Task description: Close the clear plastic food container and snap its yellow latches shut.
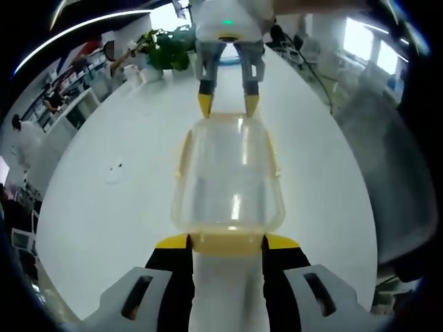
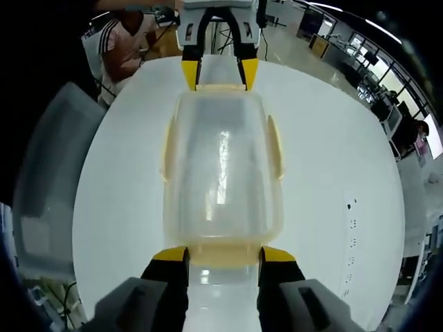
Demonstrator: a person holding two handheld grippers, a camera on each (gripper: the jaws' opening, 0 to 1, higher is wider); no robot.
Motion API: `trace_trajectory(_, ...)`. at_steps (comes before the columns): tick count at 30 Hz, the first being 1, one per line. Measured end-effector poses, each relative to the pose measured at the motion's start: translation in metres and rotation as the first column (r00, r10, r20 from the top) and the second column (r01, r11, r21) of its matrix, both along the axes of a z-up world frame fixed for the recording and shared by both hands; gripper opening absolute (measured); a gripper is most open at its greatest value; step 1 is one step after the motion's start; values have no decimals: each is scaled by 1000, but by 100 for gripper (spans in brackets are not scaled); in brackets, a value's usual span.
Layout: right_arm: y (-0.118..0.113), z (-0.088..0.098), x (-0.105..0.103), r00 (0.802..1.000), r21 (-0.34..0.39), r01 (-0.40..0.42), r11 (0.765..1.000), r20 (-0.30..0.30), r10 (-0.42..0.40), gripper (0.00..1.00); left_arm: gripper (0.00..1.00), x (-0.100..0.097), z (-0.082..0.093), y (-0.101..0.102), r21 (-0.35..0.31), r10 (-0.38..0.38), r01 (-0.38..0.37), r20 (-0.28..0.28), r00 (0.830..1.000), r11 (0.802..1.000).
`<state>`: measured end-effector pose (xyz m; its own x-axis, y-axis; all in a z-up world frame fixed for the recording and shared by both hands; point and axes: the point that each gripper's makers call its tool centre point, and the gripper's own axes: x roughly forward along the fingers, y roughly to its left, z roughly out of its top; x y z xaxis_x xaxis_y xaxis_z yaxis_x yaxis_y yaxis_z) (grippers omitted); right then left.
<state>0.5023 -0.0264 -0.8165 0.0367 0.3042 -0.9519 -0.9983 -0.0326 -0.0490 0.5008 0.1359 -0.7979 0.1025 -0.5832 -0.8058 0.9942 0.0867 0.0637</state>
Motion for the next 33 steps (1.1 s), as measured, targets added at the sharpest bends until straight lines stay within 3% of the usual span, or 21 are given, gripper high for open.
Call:
trace_trajectory(15,-28,-3,1,1000,-36,-12,999,0,12,36,35,-4,-3,-28,-29,17,-17,-27,999,999)
trace_trajectory(21,-39,-3,1,1000,-46,-5,999,1,5,36,35,-4,-6,-39,-34,19,-19,-4,1000,999)
trace_trajectory(33,-54,-4,1,1000,-52,-7,999,4,7,36,35,-5,-8,-53,-45,33,-34,-17,999,998)
